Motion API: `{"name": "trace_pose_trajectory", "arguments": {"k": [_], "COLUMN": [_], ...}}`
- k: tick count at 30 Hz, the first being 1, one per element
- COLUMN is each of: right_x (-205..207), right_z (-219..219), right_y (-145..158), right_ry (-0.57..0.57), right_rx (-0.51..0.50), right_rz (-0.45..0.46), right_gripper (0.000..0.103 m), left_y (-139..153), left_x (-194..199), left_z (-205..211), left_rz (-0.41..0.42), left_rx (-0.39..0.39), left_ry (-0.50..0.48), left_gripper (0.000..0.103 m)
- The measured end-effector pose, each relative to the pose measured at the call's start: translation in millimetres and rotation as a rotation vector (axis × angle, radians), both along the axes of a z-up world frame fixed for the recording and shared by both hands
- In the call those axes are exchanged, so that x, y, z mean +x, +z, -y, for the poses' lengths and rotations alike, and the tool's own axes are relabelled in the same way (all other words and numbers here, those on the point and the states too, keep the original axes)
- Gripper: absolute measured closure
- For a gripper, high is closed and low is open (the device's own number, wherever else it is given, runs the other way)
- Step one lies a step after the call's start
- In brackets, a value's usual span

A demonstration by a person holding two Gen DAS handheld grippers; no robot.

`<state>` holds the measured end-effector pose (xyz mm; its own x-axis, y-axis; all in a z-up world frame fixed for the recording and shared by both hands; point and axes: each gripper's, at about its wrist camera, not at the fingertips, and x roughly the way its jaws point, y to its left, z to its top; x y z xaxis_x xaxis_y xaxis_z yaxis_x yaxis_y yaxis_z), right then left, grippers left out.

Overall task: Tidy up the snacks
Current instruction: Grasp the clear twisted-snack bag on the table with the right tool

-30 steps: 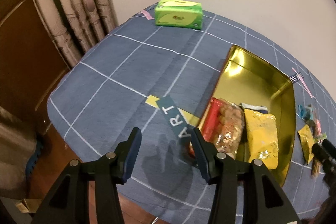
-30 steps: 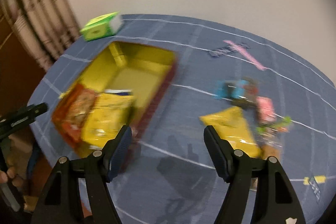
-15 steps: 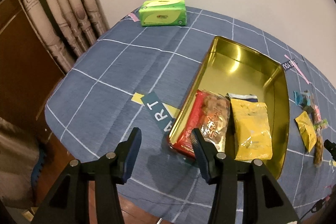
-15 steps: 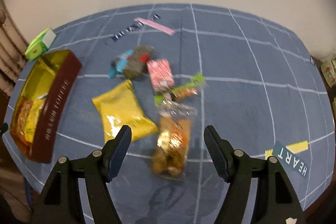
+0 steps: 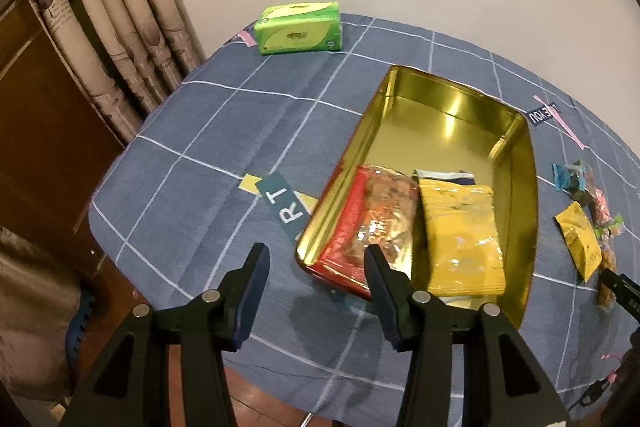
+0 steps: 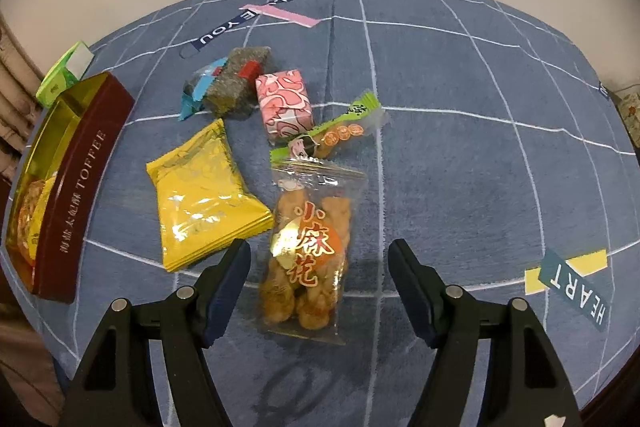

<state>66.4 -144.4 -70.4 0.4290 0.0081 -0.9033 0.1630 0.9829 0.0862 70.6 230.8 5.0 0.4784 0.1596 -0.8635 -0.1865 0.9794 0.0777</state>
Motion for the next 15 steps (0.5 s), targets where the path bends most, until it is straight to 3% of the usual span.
{"name": "trace_pose_trajectory", "arguments": {"k": [8,12,15], "right_x": [2.1,2.7,0.6], "right_z": [0.6,-2.1,-1.1], "right_y": [-7.1,-7.9,-8.1], "right_ry": [0.016,0.028,0.035], "right_rx": [-0.008,-0.035,-0.052], "right_rz": [0.006,0.02,0.032], "right_gripper": [0.037,0.043,0.053], "left_y": [5.7,7.0,6.6], "left_x": [1.4,3.4,5.7], "left_z": [43.0,73.4,98.7], "left_rz": [-0.007,-0.015,-0.02], "left_rx": [-0.013,-0.026,-0.025], "left_ry": [-0.076,-0.133,-0.181], "left_gripper": [0.053,0.053,0.053]}}
